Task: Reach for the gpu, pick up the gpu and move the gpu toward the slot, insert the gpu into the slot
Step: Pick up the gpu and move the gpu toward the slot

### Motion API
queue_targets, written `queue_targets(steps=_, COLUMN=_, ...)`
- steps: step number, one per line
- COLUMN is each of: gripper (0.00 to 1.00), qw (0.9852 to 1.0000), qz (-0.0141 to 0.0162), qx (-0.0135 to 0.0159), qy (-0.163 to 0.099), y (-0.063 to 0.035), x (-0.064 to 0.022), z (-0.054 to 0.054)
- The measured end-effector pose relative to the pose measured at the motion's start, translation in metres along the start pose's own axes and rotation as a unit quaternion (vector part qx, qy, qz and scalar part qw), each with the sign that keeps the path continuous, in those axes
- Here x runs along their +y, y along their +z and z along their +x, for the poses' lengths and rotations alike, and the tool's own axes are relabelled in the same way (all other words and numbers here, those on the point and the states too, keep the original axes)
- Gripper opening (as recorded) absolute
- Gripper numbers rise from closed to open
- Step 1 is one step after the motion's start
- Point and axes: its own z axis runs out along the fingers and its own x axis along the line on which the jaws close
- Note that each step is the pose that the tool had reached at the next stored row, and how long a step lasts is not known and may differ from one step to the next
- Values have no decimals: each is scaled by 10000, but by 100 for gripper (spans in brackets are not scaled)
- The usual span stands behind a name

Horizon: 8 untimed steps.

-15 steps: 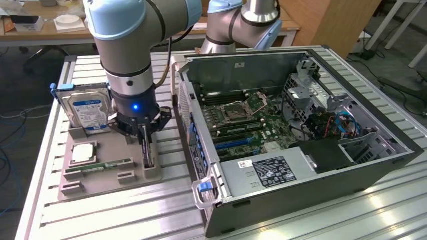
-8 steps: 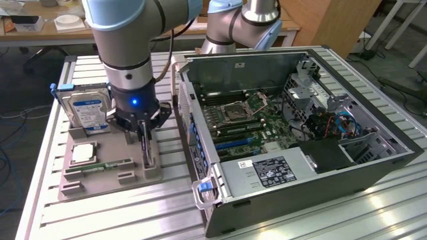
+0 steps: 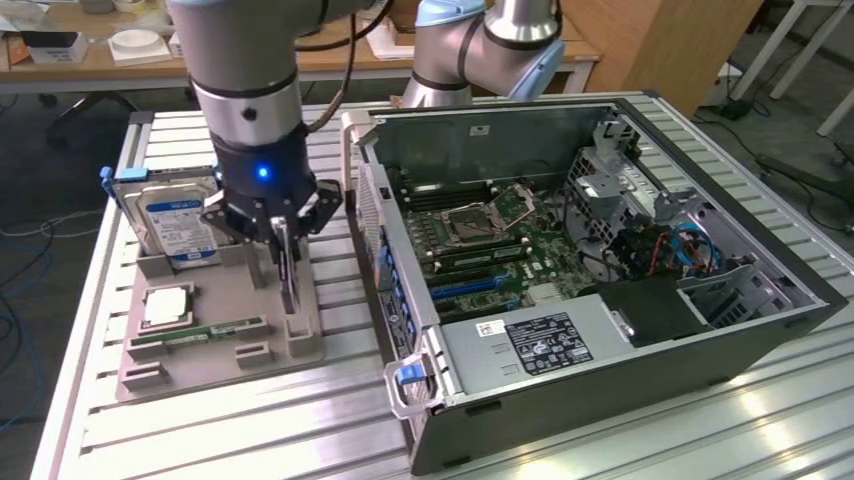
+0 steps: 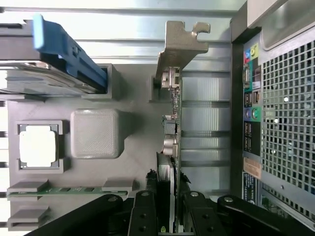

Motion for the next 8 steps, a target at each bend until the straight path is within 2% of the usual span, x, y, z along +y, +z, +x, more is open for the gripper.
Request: queue_targets(steps=8, gripper=27, qw=10000, qz=0, qx=0, qy=0, y=-359, x=17, z=-7)
